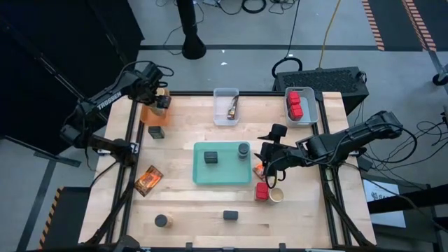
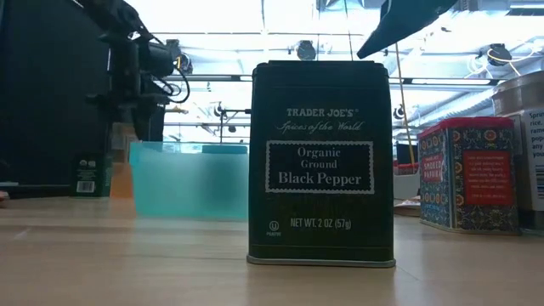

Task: Sort spices by type
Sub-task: Put the left gold spice bottle into the orange bin

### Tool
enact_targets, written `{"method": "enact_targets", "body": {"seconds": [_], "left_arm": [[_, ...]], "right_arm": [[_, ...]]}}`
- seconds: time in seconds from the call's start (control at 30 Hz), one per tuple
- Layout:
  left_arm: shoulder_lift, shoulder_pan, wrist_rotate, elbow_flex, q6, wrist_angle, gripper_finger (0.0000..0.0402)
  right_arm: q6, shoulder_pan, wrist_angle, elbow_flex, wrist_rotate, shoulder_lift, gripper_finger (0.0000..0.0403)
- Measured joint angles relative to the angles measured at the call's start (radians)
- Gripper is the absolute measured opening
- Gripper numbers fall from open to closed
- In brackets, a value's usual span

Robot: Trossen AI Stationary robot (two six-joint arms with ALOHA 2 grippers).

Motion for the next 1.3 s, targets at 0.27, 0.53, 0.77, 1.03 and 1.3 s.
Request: {"method": "enact_targets", "body": {"seconds": [0.27, 0.53, 0.77, 1.03, 1.3], "left_arm": [[0.0, 0.006, 0.042, -0.056, 0.016, 0.03, 0.0276], [0.021, 0.007, 0.043, -0.075, 0.016, 0.067, 0.0276], [0.08, 0.006, 0.039, -0.075, 0.024, 0.094, 0.0276], [0.106, 0.006, 0.03, -0.073, 0.024, 0.133, 0.0276], [0.108, 0.006, 0.001, -0.073, 0.015, 0.096, 0.0319]], "right_arm": [[0.0, 0.0, 0.0, 0.0, 0.0, 0.0, 0.027], [-0.001, 0.0, 0.0, 0.0, 0.0, 0.0, 0.027], [-0.001, 0.0, 0.001, 0.0, 0.0, 0.0, 0.027], [-0.002, 0.0, 0.0, 0.0, 0.0, 0.0, 0.027], [-0.001, 0.0, 0.0, 0.0, 0.0, 0.0, 0.027]]}}
